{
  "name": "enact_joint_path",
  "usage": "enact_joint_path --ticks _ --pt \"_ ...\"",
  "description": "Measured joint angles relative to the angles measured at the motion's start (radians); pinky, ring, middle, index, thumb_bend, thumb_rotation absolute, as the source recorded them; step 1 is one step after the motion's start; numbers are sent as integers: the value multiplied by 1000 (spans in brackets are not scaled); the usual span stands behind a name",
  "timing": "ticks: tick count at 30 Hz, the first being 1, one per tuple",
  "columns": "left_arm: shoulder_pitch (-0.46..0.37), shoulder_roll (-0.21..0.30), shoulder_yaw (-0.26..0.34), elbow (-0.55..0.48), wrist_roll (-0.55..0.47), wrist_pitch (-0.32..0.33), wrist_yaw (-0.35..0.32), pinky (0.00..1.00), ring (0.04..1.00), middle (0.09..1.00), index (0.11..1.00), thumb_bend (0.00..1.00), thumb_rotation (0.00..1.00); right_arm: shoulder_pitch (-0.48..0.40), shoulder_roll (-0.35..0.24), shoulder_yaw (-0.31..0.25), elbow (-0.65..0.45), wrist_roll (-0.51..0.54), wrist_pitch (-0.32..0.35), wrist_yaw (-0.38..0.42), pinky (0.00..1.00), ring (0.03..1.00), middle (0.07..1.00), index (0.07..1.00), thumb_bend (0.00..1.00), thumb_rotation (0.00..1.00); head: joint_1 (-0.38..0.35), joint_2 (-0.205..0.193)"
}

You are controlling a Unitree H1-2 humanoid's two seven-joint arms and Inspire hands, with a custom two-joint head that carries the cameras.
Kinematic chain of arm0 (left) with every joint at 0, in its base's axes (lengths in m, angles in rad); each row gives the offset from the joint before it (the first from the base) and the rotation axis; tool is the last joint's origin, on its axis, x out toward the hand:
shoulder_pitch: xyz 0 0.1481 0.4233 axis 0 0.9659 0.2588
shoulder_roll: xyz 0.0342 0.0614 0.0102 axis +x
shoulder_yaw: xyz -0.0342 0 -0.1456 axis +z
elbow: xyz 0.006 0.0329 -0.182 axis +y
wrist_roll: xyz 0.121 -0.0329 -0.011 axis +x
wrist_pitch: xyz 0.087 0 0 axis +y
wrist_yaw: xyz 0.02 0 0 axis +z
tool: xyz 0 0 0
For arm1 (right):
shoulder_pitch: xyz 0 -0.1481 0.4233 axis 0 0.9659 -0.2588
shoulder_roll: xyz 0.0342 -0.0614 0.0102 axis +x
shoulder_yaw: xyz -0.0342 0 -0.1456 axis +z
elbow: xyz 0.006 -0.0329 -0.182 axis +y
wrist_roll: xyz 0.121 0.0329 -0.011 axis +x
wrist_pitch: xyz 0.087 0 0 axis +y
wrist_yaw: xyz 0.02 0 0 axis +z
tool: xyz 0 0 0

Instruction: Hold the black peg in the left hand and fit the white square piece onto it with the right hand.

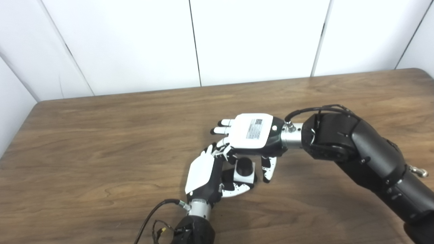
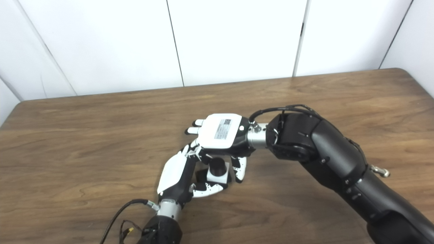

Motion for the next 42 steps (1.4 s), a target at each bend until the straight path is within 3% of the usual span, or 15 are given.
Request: enact_joint_path --ticks 23,34,42 --pt "26 10 13 -40 45 3 -47 1000 1000 915 726 872 245 18 18 -37 13 -24 13 -5 1000 1000 868 636 965 255 -11 9" --pt "24 14 31 -42 49 3 -55 1000 1000 929 823 882 261 18 18 -68 13 -29 38 -4 1000 1000 881 655 946 291 -8 6" --pt "22 35 43 -45 70 3 -55 980 979 919 839 895 303 16 18 -98 13 -14 60 -2 1000 1000 892 673 927 270 -5 3"
